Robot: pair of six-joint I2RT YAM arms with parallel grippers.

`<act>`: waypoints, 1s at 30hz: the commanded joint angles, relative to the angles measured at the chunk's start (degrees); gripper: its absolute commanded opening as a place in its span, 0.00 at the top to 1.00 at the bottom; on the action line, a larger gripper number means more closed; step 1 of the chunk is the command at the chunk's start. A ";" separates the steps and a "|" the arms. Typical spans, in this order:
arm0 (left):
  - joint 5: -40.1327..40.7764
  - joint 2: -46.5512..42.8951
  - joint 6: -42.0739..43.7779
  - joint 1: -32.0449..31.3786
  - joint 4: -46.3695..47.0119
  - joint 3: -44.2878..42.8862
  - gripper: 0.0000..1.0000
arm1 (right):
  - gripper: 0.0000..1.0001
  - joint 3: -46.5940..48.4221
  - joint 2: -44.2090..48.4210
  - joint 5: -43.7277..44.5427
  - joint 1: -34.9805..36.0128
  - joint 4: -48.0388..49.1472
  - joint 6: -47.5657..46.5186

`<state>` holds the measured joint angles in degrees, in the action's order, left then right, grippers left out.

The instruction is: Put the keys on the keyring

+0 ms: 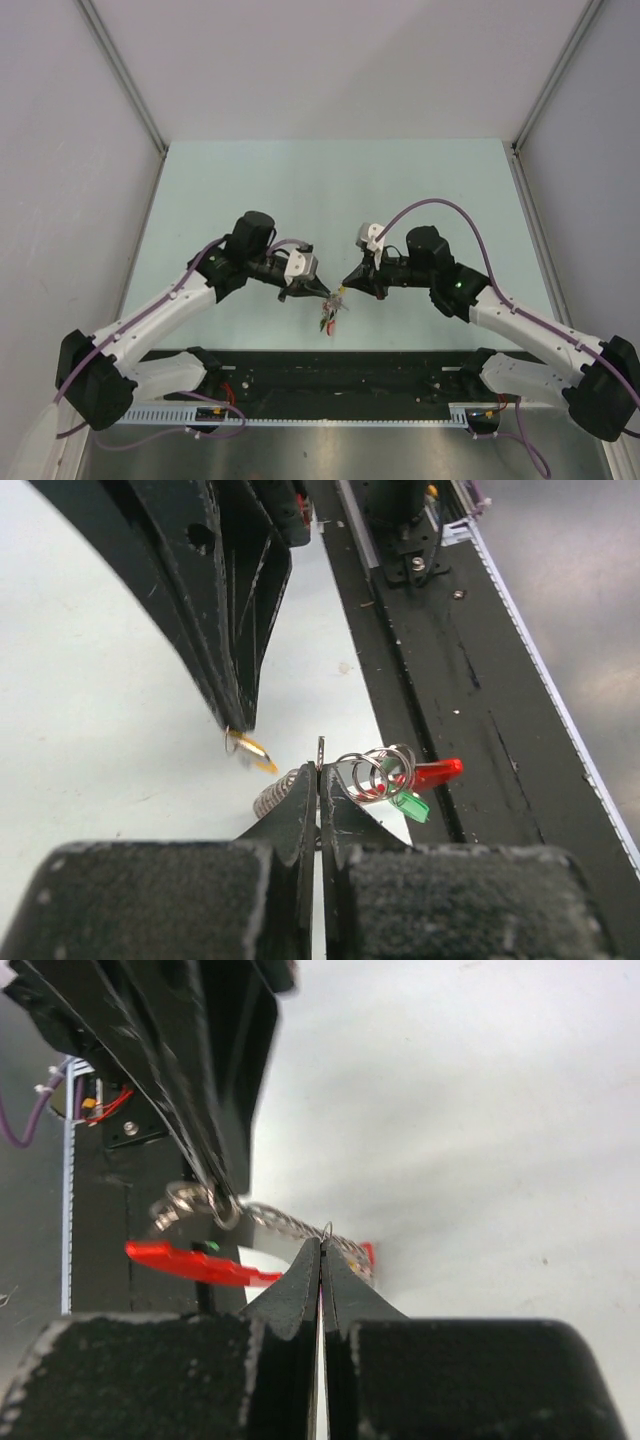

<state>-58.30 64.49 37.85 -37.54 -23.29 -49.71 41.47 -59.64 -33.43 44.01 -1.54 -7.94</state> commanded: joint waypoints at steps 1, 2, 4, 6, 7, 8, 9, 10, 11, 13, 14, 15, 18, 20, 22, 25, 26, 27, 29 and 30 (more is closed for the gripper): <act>3.18 -4.98 -2.33 2.38 4.12 1.46 1.00 | 1.00 1.68 1.54 3.10 -1.29 -2.94 1.70; 4.59 -5.42 -3.03 2.64 4.48 1.46 1.00 | 1.00 1.77 1.45 3.80 -1.38 -3.29 2.05; 6.79 -6.13 -5.05 2.73 5.61 1.90 1.00 | 1.00 1.77 1.01 5.12 -1.82 -4.26 2.67; 11.18 -7.53 -7.95 2.65 6.59 2.60 1.00 | 1.00 1.77 0.58 6.27 -2.17 -5.13 3.98; 13.02 -8.06 -8.83 2.73 6.59 2.87 1.00 | 1.00 1.68 0.40 7.84 -2.43 -5.49 4.42; 17.22 -9.46 -9.89 2.73 6.59 2.95 1.00 | 1.00 1.77 0.14 8.99 -2.61 -6.01 5.30; 20.04 -10.34 -11.72 2.65 6.50 3.13 0.99 | 1.00 1.77 -0.13 10.39 -3.13 -7.93 6.00; 22.59 -11.48 -12.61 2.73 6.68 3.74 1.00 | 1.00 1.94 -0.39 12.67 -3.49 -9.34 7.66; 28.10 -12.53 -13.49 2.82 7.03 4.18 1.00 | 1.00 2.03 -0.57 13.12 -4.10 -10.84 8.73; 33.05 -16.23 -15.87 3.00 7.38 5.76 1.00 | 1.00 2.21 -1.27 15.05 -4.72 -15.67 11.88; 35.43 -17.28 -16.39 3.00 7.55 6.20 1.00 | 1.00 2.73 -1.62 15.67 -4.72 -17.51 12.77; 38.58 -19.64 -17.27 3.09 8.17 6.73 1.00 | 1.00 3.00 -2.15 15.85 -4.63 -21.01 13.82; 43.86 -22.90 -18.51 3.17 9.57 9.01 1.00 | 1.00 5.71 -6.35 16.20 -4.46 -28.94 16.91; 46.25 -23.70 -18.77 3.17 9.40 9.11 1.00 | 1.00 7.99 -11.54 19.44 -3.06 -32.98 17.61; 49.24 -24.32 -18.77 3.17 8.96 9.11 1.00 | 1.00 8.97 -14.61 20.15 -1.92 -32.74 16.74; 51.70 -25.81 -19.30 3.61 8.96 9.37 1.00 | 1.00 11.61 -21.12 21.74 -1.03 -30.99 16.47; 52.15 -26.25 -19.65 3.61 9.05 9.55 1.00 | 1.00 12.40 -24.35 22.78 -0.94 -30.20 15.77; 52.50 -26.87 -19.74 3.70 9.05 9.72 1.00 | 1.00 13.88 -25.69 24.01 -0.86 -29.58 15.25; 54.52 -28.62 -20.18 3.79 9.40 10.25 1.00 | 1.00 14.77 -28.33 26.22 -0.94 -26.69 14.54; 55.22 -28.98 -20.09 3.88 9.58 10.42 1.00 | 1.00 15.47 -30.52 26.75 -0.86 -26.06 13.41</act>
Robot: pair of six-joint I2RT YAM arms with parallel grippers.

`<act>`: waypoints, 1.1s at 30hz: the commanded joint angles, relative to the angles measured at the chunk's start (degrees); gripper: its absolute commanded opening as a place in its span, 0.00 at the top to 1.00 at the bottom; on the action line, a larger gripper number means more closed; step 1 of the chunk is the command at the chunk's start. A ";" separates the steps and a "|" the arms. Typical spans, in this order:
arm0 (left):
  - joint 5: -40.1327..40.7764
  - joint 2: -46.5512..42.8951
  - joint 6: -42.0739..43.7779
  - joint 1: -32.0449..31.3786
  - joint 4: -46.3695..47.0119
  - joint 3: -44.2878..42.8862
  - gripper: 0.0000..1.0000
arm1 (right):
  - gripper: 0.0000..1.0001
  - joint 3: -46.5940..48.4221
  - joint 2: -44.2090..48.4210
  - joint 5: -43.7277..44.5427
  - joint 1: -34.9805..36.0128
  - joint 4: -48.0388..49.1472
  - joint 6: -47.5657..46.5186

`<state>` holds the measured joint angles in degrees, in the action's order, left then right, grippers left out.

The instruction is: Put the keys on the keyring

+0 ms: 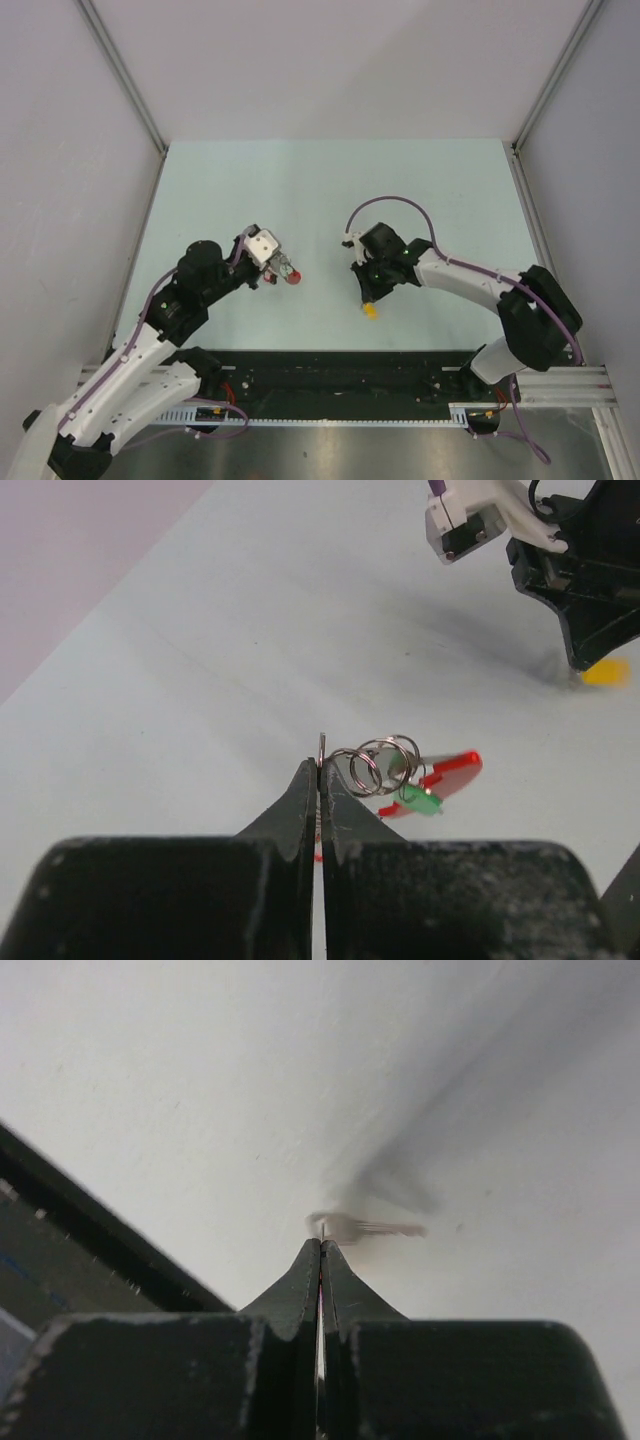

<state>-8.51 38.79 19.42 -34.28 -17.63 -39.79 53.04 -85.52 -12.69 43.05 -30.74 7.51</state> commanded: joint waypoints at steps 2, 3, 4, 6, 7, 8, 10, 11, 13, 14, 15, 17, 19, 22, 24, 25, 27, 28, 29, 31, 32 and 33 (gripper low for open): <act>7.28 -4.76 -1.75 0.71 4.27 1.12 0.99 | 1.00 5.41 -6.76 6.88 0.28 5.85 -3.20; 7.54 -5.21 -1.84 0.80 4.44 1.47 1.00 | 1.00 5.85 -8.60 7.84 0.54 6.48 -4.33; 7.63 -5.47 -1.84 0.80 4.71 1.64 1.00 | 1.00 6.55 -9.14 8.46 0.81 7.18 -4.95; 8.16 -5.91 -1.93 0.97 5.23 1.91 1.00 | 1.00 6.90 -10.89 10.48 1.16 9.55 -6.27; 8.25 -5.91 -2.02 1.06 5.24 1.82 1.00 | 1.00 6.99 -11.16 10.66 1.16 11.13 -6.63; 8.08 -5.65 -2.02 0.97 5.24 1.82 1.00 | 1.00 6.99 -11.60 10.93 1.16 11.93 -6.98; 7.99 -5.65 -2.10 1.23 5.15 1.65 1.00 | 1.00 6.99 -12.57 11.19 1.16 13.94 -7.33; 7.90 -5.74 -2.28 1.24 5.06 1.65 1.00 | 1.00 6.99 -12.83 11.19 1.25 14.56 -8.64; 8.16 -6.44 -2.28 1.32 5.41 1.82 1.00 | 1.00 6.99 -13.10 11.63 1.60 16.32 -10.05; 8.16 -6.70 -2.11 1.32 5.50 2.00 0.99 | 1.00 6.99 -13.18 11.72 1.86 16.76 -10.49; 8.34 -6.97 -2.19 1.41 5.67 2.17 1.00 | 1.00 7.08 -13.36 11.63 1.86 17.29 -10.84; 8.42 -7.23 -2.11 1.41 5.85 2.35 1.00 | 1.00 6.99 -13.80 10.93 2.04 18.70 -11.55; 8.43 -7.49 -2.28 1.50 6.03 2.44 1.00 | 1.00 6.91 -13.98 10.05 2.04 19.75 -11.73; 8.42 -7.41 -2.46 1.50 6.20 2.52 1.00 | 0.99 6.82 -14.77 9.70 2.48 20.63 -12.25; 8.43 -7.41 -2.46 1.50 6.29 2.61 1.00 | 0.98 6.56 -15.12 9.70 2.83 21.16 -12.60; 8.43 -7.23 -2.37 1.50 6.38 2.70 1.00 | 0.98 6.47 -15.03 9.79 3.01 21.68 -12.61; 8.43 -7.14 -2.37 1.59 6.38 2.70 1.00 | 0.98 6.47 -14.77 9.87 3.45 21.86 -12.78; 8.43 -7.06 -2.37 1.50 6.29 2.70 1.00 | 0.98 6.29 -14.68 10.05 3.45 22.39 -12.87; 8.43 -7.06 -2.37 1.59 6.29 2.79 1.00 | 0.98 6.20 -14.51 10.05 3.53 22.57 -12.96; 8.43 -6.97 -2.28 1.59 6.29 2.70 1.00 | 0.98 6.03 -14.24 10.40 3.53 22.83 -12.96; 8.43 -7.14 -2.28 1.59 6.46 2.79 1.00 | 0.97 5.94 -14.07 10.49 3.53 22.92 -12.96; 8.43 -7.06 -2.28 1.59 6.38 2.79 1.00 | 0.97 5.85 -13.89 10.49 3.62 23.09 -12.96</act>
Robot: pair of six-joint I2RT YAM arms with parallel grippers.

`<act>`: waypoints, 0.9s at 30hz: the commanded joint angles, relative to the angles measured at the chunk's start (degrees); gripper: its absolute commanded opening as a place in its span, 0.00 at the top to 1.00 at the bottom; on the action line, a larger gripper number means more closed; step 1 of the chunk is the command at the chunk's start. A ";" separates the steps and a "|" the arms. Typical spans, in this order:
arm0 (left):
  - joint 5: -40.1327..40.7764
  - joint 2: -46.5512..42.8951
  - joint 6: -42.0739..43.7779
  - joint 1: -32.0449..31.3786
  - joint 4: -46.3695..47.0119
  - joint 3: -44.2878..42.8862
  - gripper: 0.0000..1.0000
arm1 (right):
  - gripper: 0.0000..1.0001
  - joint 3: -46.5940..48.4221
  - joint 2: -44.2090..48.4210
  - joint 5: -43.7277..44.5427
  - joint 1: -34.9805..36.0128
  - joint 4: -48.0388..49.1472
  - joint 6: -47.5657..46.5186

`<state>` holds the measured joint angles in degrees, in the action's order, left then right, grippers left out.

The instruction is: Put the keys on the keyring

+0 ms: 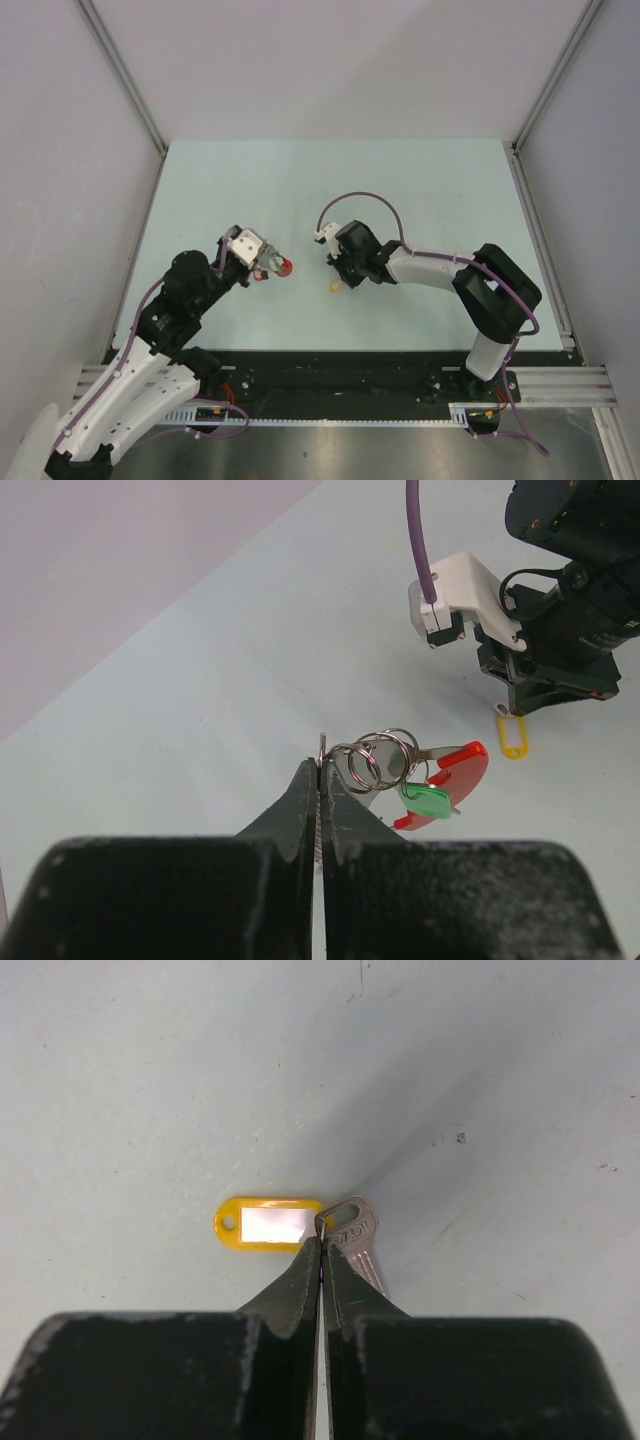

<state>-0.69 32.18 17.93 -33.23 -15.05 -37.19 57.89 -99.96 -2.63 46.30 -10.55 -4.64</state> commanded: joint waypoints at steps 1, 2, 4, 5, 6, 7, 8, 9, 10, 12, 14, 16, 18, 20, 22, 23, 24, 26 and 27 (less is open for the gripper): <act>0.60 -0.46 -0.79 0.54 3.80 0.27 0.99 | 0.96 0.91 0.65 0.44 0.37 3.07 -0.72; 0.60 -0.54 -0.79 0.54 3.89 0.28 0.99 | 0.95 0.82 0.82 0.35 0.28 3.08 -0.63; 0.60 -0.37 -0.79 0.54 3.89 0.36 1.00 | 0.90 0.65 1.87 0.52 0.45 3.25 -0.37; 0.60 -0.45 -0.79 0.54 3.97 0.45 1.00 | 0.88 0.30 2.49 0.79 0.63 3.34 -0.28; 0.60 -0.46 -0.79 0.54 4.06 0.45 1.00 | 0.81 0.21 3.19 0.88 0.80 3.51 -0.10; 0.60 -0.46 -0.79 0.54 4.24 0.45 0.99 | 0.78 0.03 4.59 1.05 0.81 3.51 -0.01; 0.60 -0.46 -0.88 0.54 4.32 0.54 0.99 | 0.74 0.03 5.38 1.66 0.89 3.51 0.42; 0.60 -0.54 -0.97 0.54 4.41 0.45 1.00 | 0.66 -0.32 6.18 2.01 0.98 3.60 0.51; 0.60 -0.46 -0.80 0.54 4.41 0.45 1.00 | 0.63 -0.49 7.14 2.37 0.98 3.60 0.69; 0.60 -0.45 -0.88 0.63 4.41 0.63 1.00 | 0.51 -1.54 10.13 2.63 0.98 4.56 1.56; 0.60 -0.54 -0.88 0.63 4.41 0.63 1.00 | 0.43 -2.95 13.63 5.61 0.98 5.88 2.97; 0.51 -0.63 -0.88 0.63 4.33 0.63 1.00 | 0.36 -5.84 16.02 6.76 0.98 8.87 3.94; 0.60 -0.98 -0.97 0.63 4.33 0.71 1.00 | 0.30 -8.39 19.62 8.78 0.98 13.41 4.38; 0.60 -0.81 -0.97 0.63 4.50 0.71 1.00 | 0.29 -12.35 21.56 9.92 0.89 15.98 6.14; 0.60 -0.72 -0.97 0.54 4.59 0.80 1.00 | 0.28 -16.29 23.76 10.63 1.07 19.50 7.28; 0.60 -0.55 -1.06 0.63 4.68 0.80 1.00 | 0.28 -17.45 24.20 11.41 1.16 20.47 7.72; 0.60 -0.28 -1.06 0.63 4.76 0.80 1.00 | 0.29 -18.42 24.90 11.86 1.42 22.22 8.16; 0.51 0.16 -1.06 0.63 4.85 0.72 1.00 | 0.30 -22.18 25.43 14.05 2.03 24.51 9.39; 0.60 0.59 -1.23 0.54 4.77 0.63 1.00 | 0.32 -23.42 25.69 14.41 2.47 26.87 9.74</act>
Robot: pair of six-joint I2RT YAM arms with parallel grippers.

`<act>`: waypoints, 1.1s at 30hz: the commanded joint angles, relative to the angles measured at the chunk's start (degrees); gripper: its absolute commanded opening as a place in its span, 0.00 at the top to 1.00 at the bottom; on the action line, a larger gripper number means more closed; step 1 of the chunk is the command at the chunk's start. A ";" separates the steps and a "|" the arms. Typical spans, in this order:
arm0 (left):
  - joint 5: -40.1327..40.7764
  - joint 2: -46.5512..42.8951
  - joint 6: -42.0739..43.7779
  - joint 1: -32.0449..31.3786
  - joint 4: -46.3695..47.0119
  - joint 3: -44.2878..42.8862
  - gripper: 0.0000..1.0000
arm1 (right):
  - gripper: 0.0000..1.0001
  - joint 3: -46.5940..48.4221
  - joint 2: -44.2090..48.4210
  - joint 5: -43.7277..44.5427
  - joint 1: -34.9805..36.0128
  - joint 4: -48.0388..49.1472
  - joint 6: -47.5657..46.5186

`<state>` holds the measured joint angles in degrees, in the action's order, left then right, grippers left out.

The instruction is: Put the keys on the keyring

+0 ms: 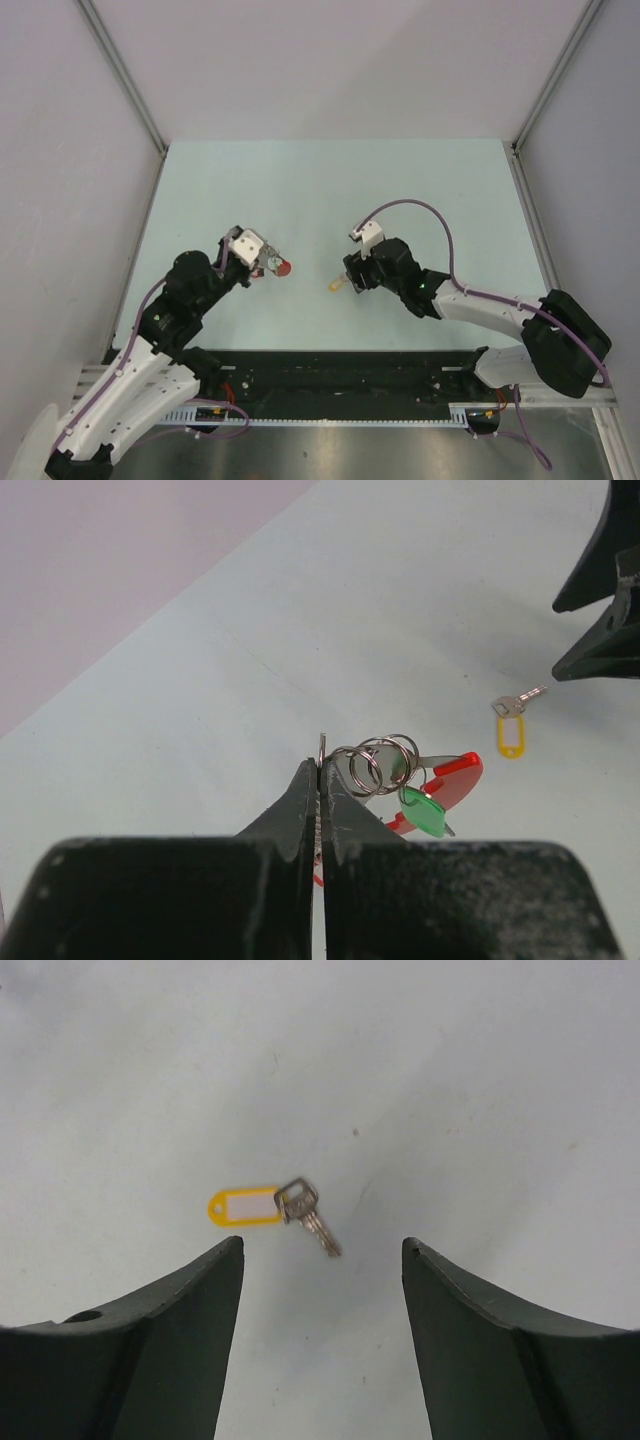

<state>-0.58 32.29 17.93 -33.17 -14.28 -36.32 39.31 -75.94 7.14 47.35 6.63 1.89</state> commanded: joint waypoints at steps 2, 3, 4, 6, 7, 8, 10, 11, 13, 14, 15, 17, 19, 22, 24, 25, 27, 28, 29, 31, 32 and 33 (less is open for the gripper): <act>0.49 0.84 -1.15 0.65 4.09 -0.25 1.00 | 0.35 -7.39 1.50 4.20 1.69 11.81 4.26; 0.49 1.10 -1.15 0.56 4.00 -0.33 1.00 | 0.37 -8.19 1.24 3.94 1.69 14.17 4.52; 0.49 1.19 -1.06 0.65 4.09 -0.25 1.00 | 0.39 -8.98 0.54 3.24 2.12 15.94 4.35; 0.49 1.46 -1.15 0.65 4.00 -0.25 1.00 | 0.44 -10.39 -0.87 1.83 2.13 19.01 3.12; 0.49 1.72 -0.97 0.74 4.00 -0.33 1.00 | 0.45 -10.65 -1.92 0.35 2.04 19.73 2.25; 0.49 1.81 -0.97 0.74 3.91 -0.25 1.00 | 0.47 -10.83 -2.54 -0.27 2.13 20.52 0.67; 0.49 1.89 -0.97 0.74 3.91 -0.25 1.00 | 0.51 -11.88 -3.51 -2.11 2.04 23.68 -0.13; 0.49 1.81 -0.88 0.82 4.09 -0.25 1.00 | 0.51 -12.32 -4.47 -2.82 1.95 24.99 -0.65; 0.49 1.81 -0.88 0.82 3.91 -0.25 1.00 | 0.58 -13.03 -5.53 -3.88 1.95 27.90 -0.92; 0.49 1.98 -0.88 0.91 3.91 -0.25 1.00 | 0.59 -13.20 -6.66 -4.41 1.87 28.34 -1.01; 0.49 1.90 -0.97 0.91 3.83 -0.33 0.99 | 0.60 -13.21 -7.28 -4.50 1.87 29.39 -1.36; 0.49 1.72 -0.88 0.91 3.82 -0.34 1.00 | 0.60 -13.91 -8.25 -4.59 1.87 32.11 -1.36; 0.49 1.63 -0.88 0.91 3.65 -0.34 1.00 | 0.61 -14.26 -8.87 -5.28 1.69 33.53 -1.71; 0.49 1.37 -0.79 0.91 3.65 -0.25 1.00 | 0.61 -14.26 -10.63 -5.82 1.43 35.46 -1.71; 0.49 1.46 -0.79 0.91 3.65 -0.25 1.00 | 0.62 -14.26 -11.42 -5.82 1.25 36.69 -1.71; 0.49 1.46 -0.79 0.91 3.65 -0.25 1.00 | 0.62 -14.26 -12.12 -5.82 1.08 37.04 -1.71; 0.49 1.54 -0.80 0.91 3.56 -0.34 1.00 | 0.63 -14.17 -13.08 -5.90 0.64 38.10 -1.71; 0.49 1.63 -0.79 0.91 3.56 -0.34 1.00 | 0.63 -14.17 -13.27 -5.91 0.46 38.19 -1.71; 0.49 1.72 -0.79 0.91 3.56 -0.42 1.00 | 0.64 -14.09 -13.62 -5.82 0.29 38.36 -1.71; 0.49 1.72 -0.88 0.91 3.56 -0.42 1.00 | 0.65 -14.09 -14.23 -5.99 -0.15 38.54 -1.71; 0.49 1.72 -0.88 0.91 3.65 -0.42 1.00 | 0.66 -14.09 -14.49 -5.91 -0.16 38.98 -1.71; 0.49 1.63 -0.88 0.91 3.56 -0.34 1.00 | 0.66 -14.17 -14.85 -6.17 -0.24 39.24 -1.71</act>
<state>-0.56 34.46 17.89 -32.69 -14.22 -36.32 25.15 -89.38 1.13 47.62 40.97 1.21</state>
